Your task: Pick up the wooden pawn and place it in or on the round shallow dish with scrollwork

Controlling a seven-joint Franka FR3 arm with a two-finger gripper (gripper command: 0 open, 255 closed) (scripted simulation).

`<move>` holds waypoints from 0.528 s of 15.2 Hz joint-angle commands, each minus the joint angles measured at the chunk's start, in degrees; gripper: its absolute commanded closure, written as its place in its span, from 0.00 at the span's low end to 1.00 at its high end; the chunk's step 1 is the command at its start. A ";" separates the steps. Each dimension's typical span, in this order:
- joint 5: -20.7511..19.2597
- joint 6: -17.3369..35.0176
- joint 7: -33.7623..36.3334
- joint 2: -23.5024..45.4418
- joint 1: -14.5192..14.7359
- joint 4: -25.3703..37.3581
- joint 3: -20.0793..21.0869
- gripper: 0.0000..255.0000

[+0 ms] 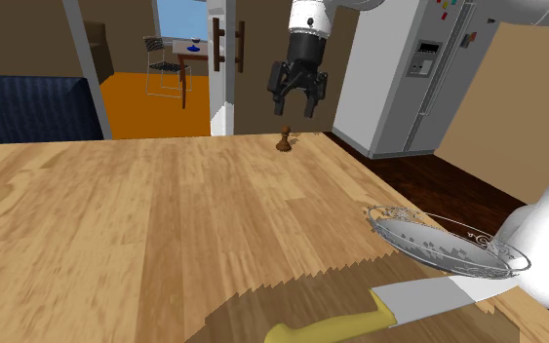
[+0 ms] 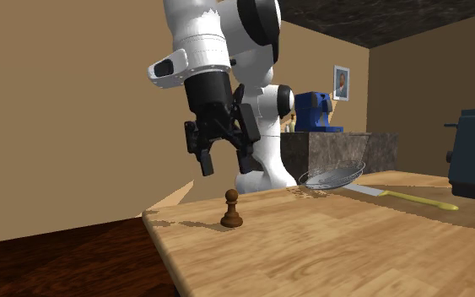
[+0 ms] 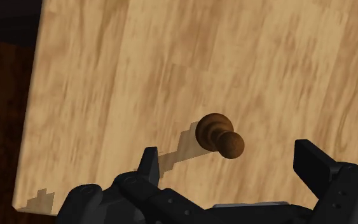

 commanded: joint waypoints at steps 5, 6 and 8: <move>0.10 3.99 0.75 0.78 0.63 -2.91 0.74 0.00; 0.16 4.78 0.69 0.59 0.69 -3.87 0.80 0.00; 0.24 6.03 0.60 0.34 0.78 -5.35 0.90 0.00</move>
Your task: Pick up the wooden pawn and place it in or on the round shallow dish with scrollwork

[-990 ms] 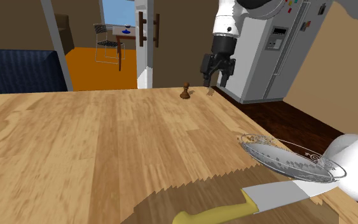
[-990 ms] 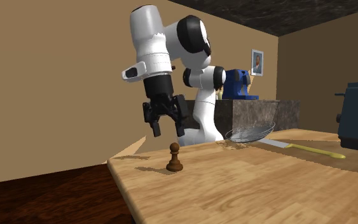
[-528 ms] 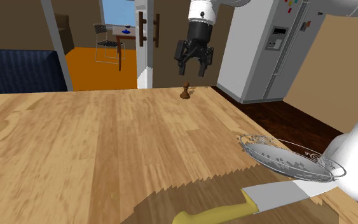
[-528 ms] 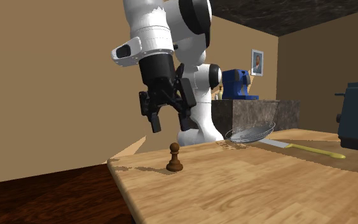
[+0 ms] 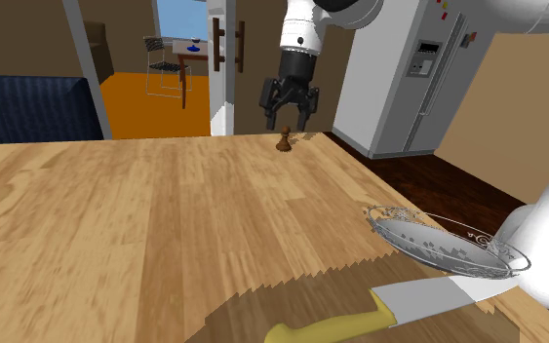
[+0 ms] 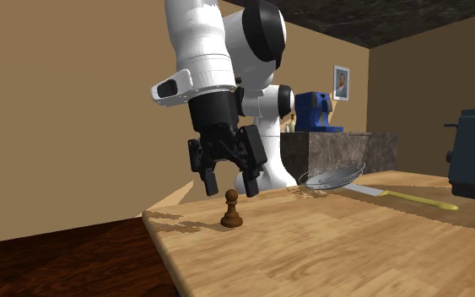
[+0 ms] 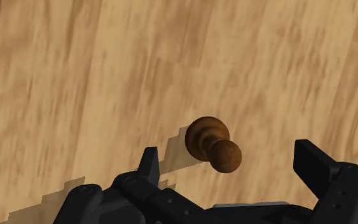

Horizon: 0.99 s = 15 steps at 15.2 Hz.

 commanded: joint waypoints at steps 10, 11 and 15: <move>0.06 0.88 -0.03 -0.20 0.07 -1.04 0.08 1.00; 0.06 0.88 -0.03 -0.20 0.07 -1.04 0.08 1.00; 0.06 0.86 -0.03 -0.19 0.07 -1.03 0.08 1.00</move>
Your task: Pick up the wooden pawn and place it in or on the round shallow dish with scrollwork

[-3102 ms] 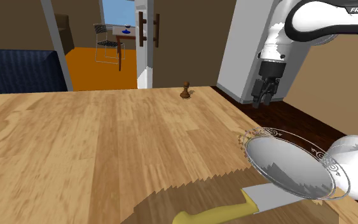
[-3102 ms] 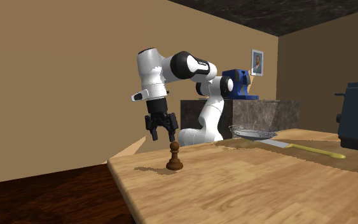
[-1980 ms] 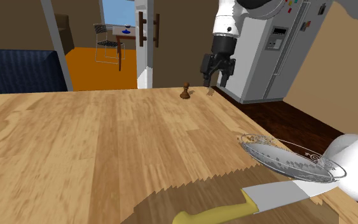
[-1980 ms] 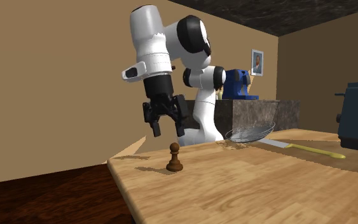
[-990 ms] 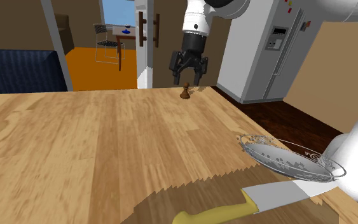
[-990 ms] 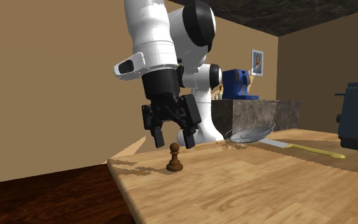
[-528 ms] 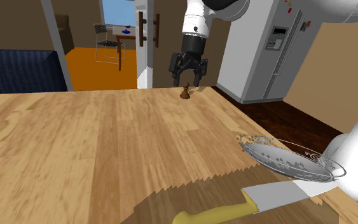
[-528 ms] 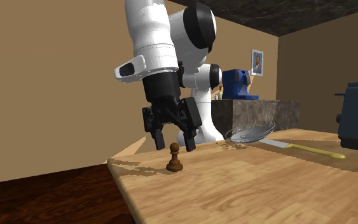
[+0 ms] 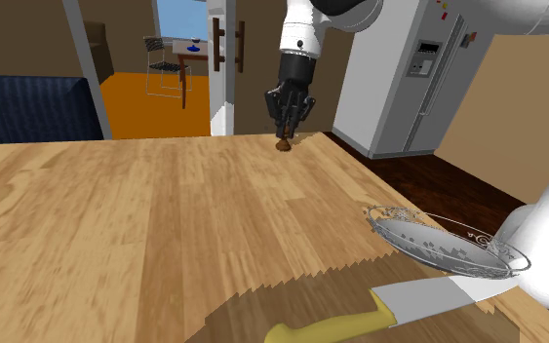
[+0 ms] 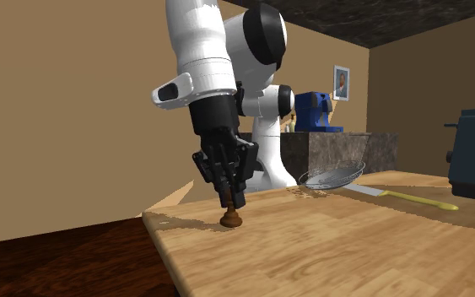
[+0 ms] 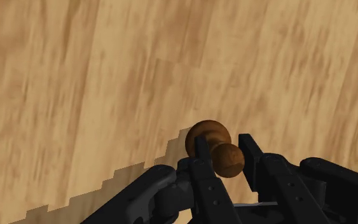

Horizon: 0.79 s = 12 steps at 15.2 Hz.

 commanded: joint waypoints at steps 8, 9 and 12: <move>-0.18 -3.87 0.81 0.75 0.00 4.65 -0.01 1.00; -0.22 -4.66 0.98 0.95 0.00 5.65 -0.01 1.00; -0.35 -7.07 1.52 1.63 0.01 8.77 0.00 1.00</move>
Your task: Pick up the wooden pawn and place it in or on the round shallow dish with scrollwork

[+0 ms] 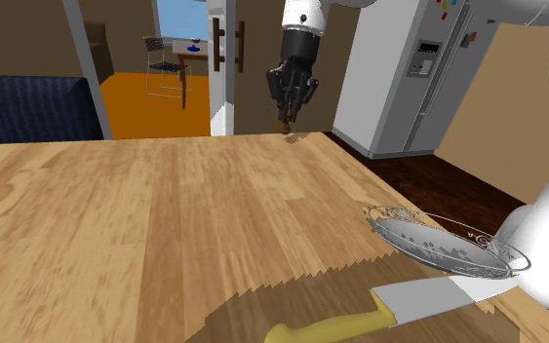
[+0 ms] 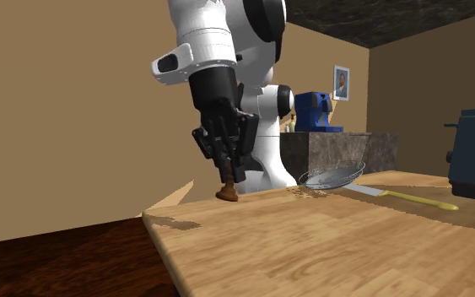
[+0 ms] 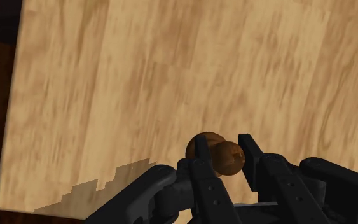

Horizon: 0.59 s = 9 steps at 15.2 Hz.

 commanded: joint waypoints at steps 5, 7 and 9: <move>-0.31 -5.02 1.20 1.78 0.08 6.85 0.08 1.00; -0.43 -6.74 1.63 2.51 0.12 9.34 0.13 1.00; -0.56 -8.50 2.09 3.34 0.18 11.97 0.19 1.00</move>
